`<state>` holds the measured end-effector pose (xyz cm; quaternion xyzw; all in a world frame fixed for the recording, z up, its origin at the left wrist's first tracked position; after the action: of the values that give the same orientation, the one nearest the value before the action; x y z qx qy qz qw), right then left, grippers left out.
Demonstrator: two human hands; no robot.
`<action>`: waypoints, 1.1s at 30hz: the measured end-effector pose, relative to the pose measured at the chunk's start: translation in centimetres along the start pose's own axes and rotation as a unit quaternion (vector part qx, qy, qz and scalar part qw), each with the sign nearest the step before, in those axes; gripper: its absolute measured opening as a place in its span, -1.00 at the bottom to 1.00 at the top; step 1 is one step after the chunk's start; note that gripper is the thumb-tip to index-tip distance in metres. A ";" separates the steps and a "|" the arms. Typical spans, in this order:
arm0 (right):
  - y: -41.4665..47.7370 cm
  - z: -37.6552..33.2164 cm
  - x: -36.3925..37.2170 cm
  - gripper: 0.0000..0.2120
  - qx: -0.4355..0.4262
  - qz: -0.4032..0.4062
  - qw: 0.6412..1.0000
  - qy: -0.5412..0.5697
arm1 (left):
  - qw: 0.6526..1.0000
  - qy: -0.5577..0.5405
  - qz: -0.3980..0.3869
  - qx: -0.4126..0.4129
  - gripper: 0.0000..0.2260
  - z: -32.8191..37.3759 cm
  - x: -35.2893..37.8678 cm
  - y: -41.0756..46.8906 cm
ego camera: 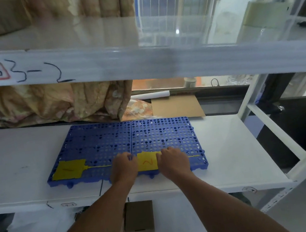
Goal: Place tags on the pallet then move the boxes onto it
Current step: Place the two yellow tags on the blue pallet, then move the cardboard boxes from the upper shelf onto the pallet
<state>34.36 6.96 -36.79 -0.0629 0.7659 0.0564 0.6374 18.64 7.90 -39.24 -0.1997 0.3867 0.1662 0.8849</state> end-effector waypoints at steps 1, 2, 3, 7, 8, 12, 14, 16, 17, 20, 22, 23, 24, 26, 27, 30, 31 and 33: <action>-0.1 -0.3 -1.1 -0.59 -0.011 -0.009 1.000 -0.002 | 1.000 0.025 -0.008 0.007 -0.78 0.4 -1.3 -0.3; -0.2 -0.8 -2.3 -0.58 -0.022 -0.017 1.000 -0.004 | 0.998 0.054 -0.017 0.012 -0.73 0.8 -2.6 -0.6; -0.4 -1.3 -3.5 -0.55 -0.035 -0.021 0.999 -0.008 | 0.996 0.081 -0.024 0.020 -0.59 1.2 -4.1 -0.8; -1.3 -4.2 -8.1 -0.42 -0.080 -0.036 0.996 0.000 | 0.978 0.185 -0.023 0.097 -0.35 2.6 -10.5 -1.5; -1.6 -5.1 -9.2 -0.41 -0.086 -0.037 0.996 0.004 | 0.969 0.216 -0.014 0.123 -0.32 2.9 -12.1 -1.7; -3.3 -9.4 -12.9 -0.38 -0.088 -0.006 0.996 -0.003 | 0.956 0.198 0.020 0.213 -0.32 3.5 -18.3 -2.6; -4.3 -11.7 -14.3 -0.37 -0.080 0.002 0.997 -0.007 | 0.952 0.178 0.026 0.248 -0.38 3.1 -21.0 -3.1; -5.3 -14.2 -15.6 -0.37 -0.066 0.007 0.998 -0.011 | 0.948 0.173 0.025 0.267 -0.37 2.5 -23.9 -3.3; -5.9 -15.6 -16.2 -0.37 -0.061 0.003 0.998 -0.013 | 0.947 0.174 0.020 0.269 -0.35 2.0 -25.2 -3.3; -7.6 -19.8 -17.7 -0.35 -0.053 0.006 0.999 -0.010 | 0.946 0.178 0.012 0.271 -0.30 0.4 -29.2 -4.0; -8.7 -22.5 -18.6 -0.36 -0.058 0.023 0.998 -0.011 | 0.946 0.176 -0.006 0.273 -0.28 -0.9 -31.4 -4.3; -9.2 -23.8 -19.1 -0.37 -0.060 0.023 0.998 -0.013 | 0.945 0.178 -0.014 0.275 -0.27 -1.5 -32.2 -4.3; -9.6 -25.1 -19.6 -0.39 -0.060 0.019 0.998 -0.015 | 0.946 0.176 -0.025 0.271 -0.25 -2.3 -33.0 -4.1; -10.4 -27.5 -20.5 -0.42 -0.056 0.016 0.998 -0.012 | 0.952 0.154 -0.043 0.260 -0.24 -3.5 -34.6 -3.9; -10.7 -28.6 -21.1 -0.41 -0.056 0.015 0.998 -0.010 | 0.952 0.150 -0.043 0.262 -0.24 -4.1 -35.5 -4.1; -10.7 -31.8 -22.0 -0.34 -0.067 0.018 0.998 0.012 | 0.947 0.162 -0.023 0.277 -0.36 -5.7 -39.2 -6.3; -10.8 -33.1 -22.3 -0.35 -0.077 0.011 0.997 0.019 | 0.950 0.160 -0.011 0.268 -0.36 -6.4 -40.4 -6.7; -10.6 -35.3 -22.4 -0.34 -0.096 -0.005 0.995 0.003 | 0.955 0.163 0.014 0.246 -0.31 -8.2 -42.6 -6.5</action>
<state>5.92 -8.81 -8.47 -0.1280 0.7588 0.1260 0.6261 -11.05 -7.63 -10.88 0.0048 0.5572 0.0431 0.8292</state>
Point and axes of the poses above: each hand's wrist, its own y-axis towards the middle knuckle, its own x-axis out of the palm, z = x × y, the point moved 1 cm from there along y, towards the middle knuckle, and after that the axes turned 13 degrees about -x, right-handed, at the moved point
